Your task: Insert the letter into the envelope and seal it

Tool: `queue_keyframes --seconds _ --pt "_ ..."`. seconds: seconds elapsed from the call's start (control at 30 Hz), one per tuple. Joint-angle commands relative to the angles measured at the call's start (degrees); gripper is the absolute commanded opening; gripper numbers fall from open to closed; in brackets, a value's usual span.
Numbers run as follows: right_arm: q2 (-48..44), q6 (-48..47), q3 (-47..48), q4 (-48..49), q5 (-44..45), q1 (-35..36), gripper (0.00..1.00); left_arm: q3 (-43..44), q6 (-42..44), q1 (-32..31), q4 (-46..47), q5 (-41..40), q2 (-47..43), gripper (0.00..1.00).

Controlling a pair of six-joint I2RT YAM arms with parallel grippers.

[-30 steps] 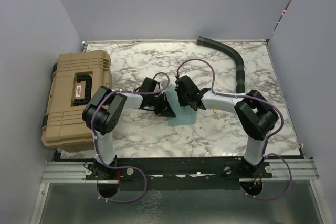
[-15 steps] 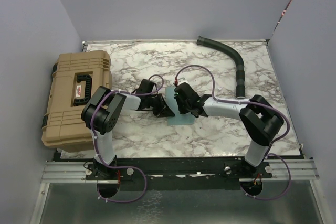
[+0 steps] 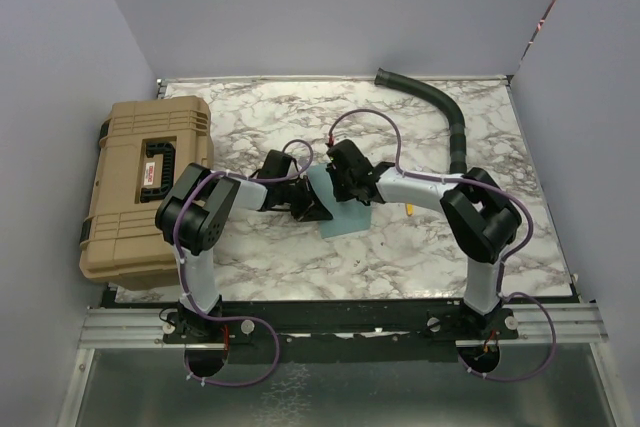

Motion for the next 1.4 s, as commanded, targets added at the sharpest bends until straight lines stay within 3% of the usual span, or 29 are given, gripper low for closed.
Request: queue_keyframes --seconds 0.0,0.6,1.03,1.37 --pt "4.4 -2.4 2.3 -4.1 -0.2 -0.7 0.01 -3.3 7.6 1.0 -8.1 -15.4 5.8 0.0" --pt "-5.1 -1.5 -8.6 -8.2 -6.6 0.9 0.01 -1.1 0.7 1.1 -9.4 -24.3 4.4 0.0" --pt "5.2 -0.1 3.6 -6.8 1.8 -1.6 0.01 -1.6 3.5 1.0 -9.7 -21.4 5.9 0.0" --pt "9.1 -4.5 8.5 -5.2 -0.2 -2.6 0.01 -1.7 4.9 1.1 -10.1 -21.7 7.6 0.0"
